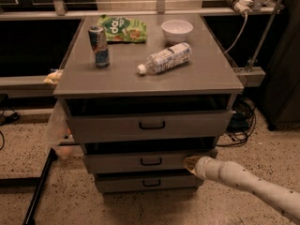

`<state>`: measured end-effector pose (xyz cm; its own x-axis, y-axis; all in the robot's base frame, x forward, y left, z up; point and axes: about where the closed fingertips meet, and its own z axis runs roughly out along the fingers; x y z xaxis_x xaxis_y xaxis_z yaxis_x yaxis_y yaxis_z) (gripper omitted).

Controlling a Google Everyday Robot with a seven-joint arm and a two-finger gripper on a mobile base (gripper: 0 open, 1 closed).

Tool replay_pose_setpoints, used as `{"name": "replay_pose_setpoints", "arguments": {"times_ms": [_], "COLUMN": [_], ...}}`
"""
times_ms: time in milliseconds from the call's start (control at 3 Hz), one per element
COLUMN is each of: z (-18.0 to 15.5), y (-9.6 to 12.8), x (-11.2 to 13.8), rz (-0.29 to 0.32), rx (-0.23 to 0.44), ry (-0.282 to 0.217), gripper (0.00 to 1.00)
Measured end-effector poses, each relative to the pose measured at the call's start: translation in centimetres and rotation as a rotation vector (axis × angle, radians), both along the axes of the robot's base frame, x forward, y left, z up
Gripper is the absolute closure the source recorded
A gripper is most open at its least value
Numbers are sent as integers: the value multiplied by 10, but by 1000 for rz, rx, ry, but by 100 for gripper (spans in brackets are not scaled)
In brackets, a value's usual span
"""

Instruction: Close middle drawer

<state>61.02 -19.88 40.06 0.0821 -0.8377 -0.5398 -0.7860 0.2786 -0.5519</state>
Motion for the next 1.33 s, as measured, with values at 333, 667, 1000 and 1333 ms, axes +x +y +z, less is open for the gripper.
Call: {"name": "replay_pose_setpoints", "arguments": {"times_ms": [333,667,1000,1333], "z": [0,1,14,34], "y": [3,4,-5,-6], "x": [17,12,-29,-86], "rz": [3,12,21,51], "rx": [-8,-5,2,16], "ry": [-2,14,112,244], "gripper": [100,100,100,100]}}
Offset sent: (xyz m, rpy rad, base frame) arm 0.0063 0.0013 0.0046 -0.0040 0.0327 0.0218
